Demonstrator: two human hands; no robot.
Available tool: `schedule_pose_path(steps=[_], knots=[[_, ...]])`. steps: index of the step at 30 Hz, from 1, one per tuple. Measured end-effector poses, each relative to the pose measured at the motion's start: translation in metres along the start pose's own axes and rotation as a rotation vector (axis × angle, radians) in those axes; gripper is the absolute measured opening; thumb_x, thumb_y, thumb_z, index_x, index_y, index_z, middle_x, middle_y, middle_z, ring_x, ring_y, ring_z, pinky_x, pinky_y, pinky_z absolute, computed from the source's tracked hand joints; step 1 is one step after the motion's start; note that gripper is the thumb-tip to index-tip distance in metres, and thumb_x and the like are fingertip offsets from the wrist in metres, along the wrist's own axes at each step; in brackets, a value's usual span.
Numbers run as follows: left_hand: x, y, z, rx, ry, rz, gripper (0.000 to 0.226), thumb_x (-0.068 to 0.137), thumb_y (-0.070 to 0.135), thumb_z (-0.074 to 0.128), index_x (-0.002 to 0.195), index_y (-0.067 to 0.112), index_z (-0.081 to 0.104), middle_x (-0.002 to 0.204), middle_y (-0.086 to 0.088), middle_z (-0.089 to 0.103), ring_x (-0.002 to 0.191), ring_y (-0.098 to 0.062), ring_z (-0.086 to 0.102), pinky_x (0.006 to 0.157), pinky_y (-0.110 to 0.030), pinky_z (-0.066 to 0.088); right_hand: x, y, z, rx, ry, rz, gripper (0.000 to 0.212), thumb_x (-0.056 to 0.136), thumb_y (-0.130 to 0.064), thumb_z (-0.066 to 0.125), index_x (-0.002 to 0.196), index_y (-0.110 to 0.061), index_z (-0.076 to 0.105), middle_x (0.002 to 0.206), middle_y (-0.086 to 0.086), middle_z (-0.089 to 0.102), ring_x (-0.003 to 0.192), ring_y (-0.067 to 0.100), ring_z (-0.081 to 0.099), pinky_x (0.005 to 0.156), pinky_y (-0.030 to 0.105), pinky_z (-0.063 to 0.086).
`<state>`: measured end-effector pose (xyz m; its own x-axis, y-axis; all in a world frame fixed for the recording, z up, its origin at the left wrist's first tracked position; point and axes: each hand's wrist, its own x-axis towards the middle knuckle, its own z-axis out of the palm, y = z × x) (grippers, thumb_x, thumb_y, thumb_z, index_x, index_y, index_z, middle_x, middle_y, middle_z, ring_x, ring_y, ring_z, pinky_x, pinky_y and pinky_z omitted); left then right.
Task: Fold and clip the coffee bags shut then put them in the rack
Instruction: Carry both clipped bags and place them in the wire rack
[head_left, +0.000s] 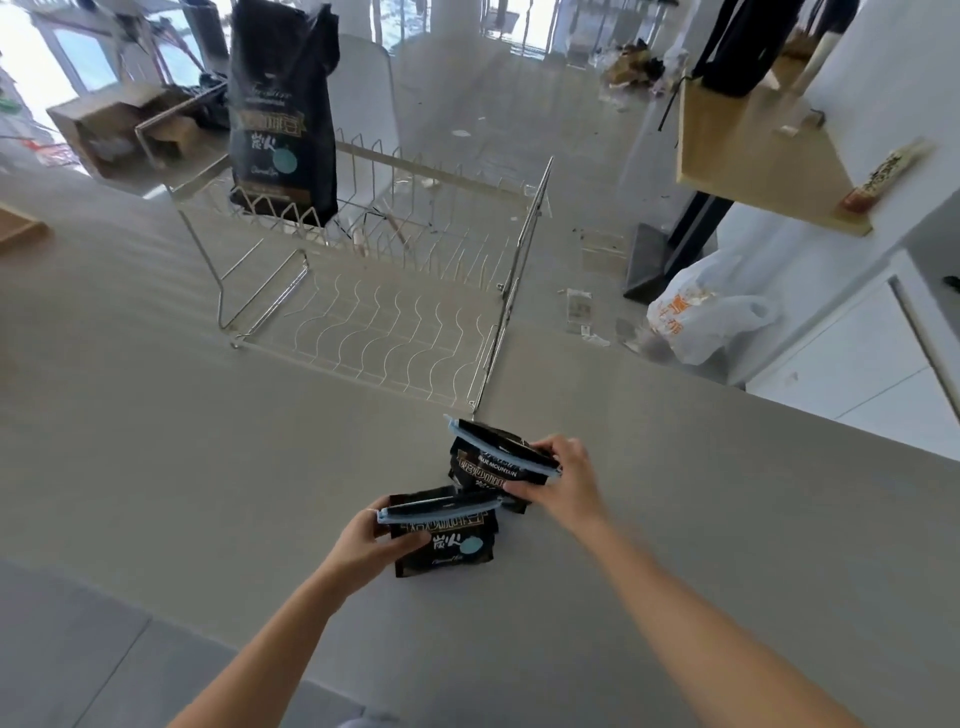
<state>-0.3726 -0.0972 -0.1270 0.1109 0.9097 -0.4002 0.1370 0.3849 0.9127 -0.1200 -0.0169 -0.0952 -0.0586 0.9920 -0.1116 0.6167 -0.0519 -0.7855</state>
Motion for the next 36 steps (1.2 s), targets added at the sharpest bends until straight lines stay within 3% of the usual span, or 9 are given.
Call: schedule_pose_path(steps=[4,7,12,17,21,25,28,32,36], knots=[[-0.029,-0.003,0.013,-0.071,0.176,-0.021,0.018,0.076,0.017,0.074,0.090,0.025,0.066,0.089,0.005,0.071,0.078,0.000,0.068,0.061,-0.007,0.050,-0.019,-0.003,0.002,0.055,0.002,0.068,0.047,0.056,-0.024,0.090,0.085,-0.018,0.054,0.095,0.005,0.053,0.086,0.020,0.054,0.074,0.027,0.041],[-0.053,-0.007,0.016,-0.180,0.290,-0.057,0.014,0.076,0.023,0.074,0.089,0.024,0.069,0.084,0.004,0.075,0.081,-0.007,0.070,0.057,-0.009,0.051,-0.028,-0.011,0.003,0.094,-0.042,0.081,0.047,0.054,-0.024,0.091,0.083,-0.017,0.054,0.094,0.005,0.055,0.085,0.021,0.057,0.075,0.030,0.045],[-0.090,0.011,-0.005,-0.253,0.402,-0.010,0.028,0.067,0.041,0.073,0.091,0.029,0.072,0.083,0.006,0.077,0.075,-0.008,0.071,0.053,-0.011,0.051,-0.046,-0.043,-0.006,0.254,-0.171,0.011,0.042,0.057,-0.018,0.089,0.089,-0.022,0.063,0.095,0.005,0.072,0.087,0.021,0.069,0.082,0.041,0.056],[-0.109,0.050,-0.044,-0.283,0.547,0.129,0.029,0.063,0.050,0.068,0.081,0.028,0.074,0.077,0.010,0.077,0.072,-0.006,0.071,0.057,-0.013,0.051,-0.055,-0.098,-0.015,0.487,-0.163,-0.060,0.029,0.070,-0.018,0.081,0.090,-0.029,0.064,0.088,-0.004,0.071,0.071,0.008,0.071,0.055,0.020,0.054],[-0.104,0.098,-0.084,-0.339,0.665,0.227,0.035,0.077,0.051,0.060,0.066,0.020,0.071,0.060,0.011,0.073,0.055,-0.001,0.065,0.063,-0.024,0.047,-0.061,-0.149,-0.020,0.541,-0.110,-0.176,0.025,0.063,-0.039,0.080,0.084,-0.040,0.066,0.081,-0.012,0.074,0.074,0.008,0.071,0.056,0.022,0.055],[-0.089,0.176,-0.124,-0.370,0.618,0.401,0.040,0.065,0.058,0.062,0.071,0.019,0.067,0.061,0.011,0.073,0.057,-0.001,0.067,0.059,-0.020,0.048,-0.041,-0.207,-0.042,0.590,0.032,-0.324,0.039,0.049,-0.060,0.076,0.084,-0.047,0.065,0.086,-0.010,0.075,0.078,0.015,0.072,0.065,0.037,0.061],[-0.066,0.234,-0.148,-0.365,0.554,0.499,0.030,0.077,0.051,0.061,0.074,0.021,0.066,0.062,0.013,0.073,0.059,0.000,0.067,0.060,-0.019,0.049,-0.014,-0.245,-0.064,0.648,0.123,-0.397,0.034,0.053,-0.055,0.078,0.084,-0.045,0.066,0.083,-0.014,0.074,0.076,0.010,0.072,0.057,0.028,0.059],[-0.030,0.293,-0.172,-0.344,0.465,0.586,0.024,0.085,0.040,0.059,0.072,0.022,0.066,0.056,0.015,0.072,0.052,0.003,0.065,0.045,-0.009,0.048,0.033,-0.281,-0.081,0.665,0.253,-0.419,0.018,0.072,-0.023,0.077,0.082,-0.031,0.065,0.078,-0.009,0.070,0.067,0.004,0.071,0.050,0.019,0.054],[0.011,0.338,-0.196,-0.296,0.377,0.655,0.018,0.084,0.035,0.061,0.079,0.020,0.067,0.057,0.012,0.073,0.052,-0.001,0.067,0.042,-0.010,0.048,0.083,-0.292,-0.092,0.538,0.373,-0.388,0.016,0.075,-0.026,0.075,0.082,-0.030,0.061,0.084,-0.008,0.064,0.075,0.008,0.066,0.054,0.013,0.050]])
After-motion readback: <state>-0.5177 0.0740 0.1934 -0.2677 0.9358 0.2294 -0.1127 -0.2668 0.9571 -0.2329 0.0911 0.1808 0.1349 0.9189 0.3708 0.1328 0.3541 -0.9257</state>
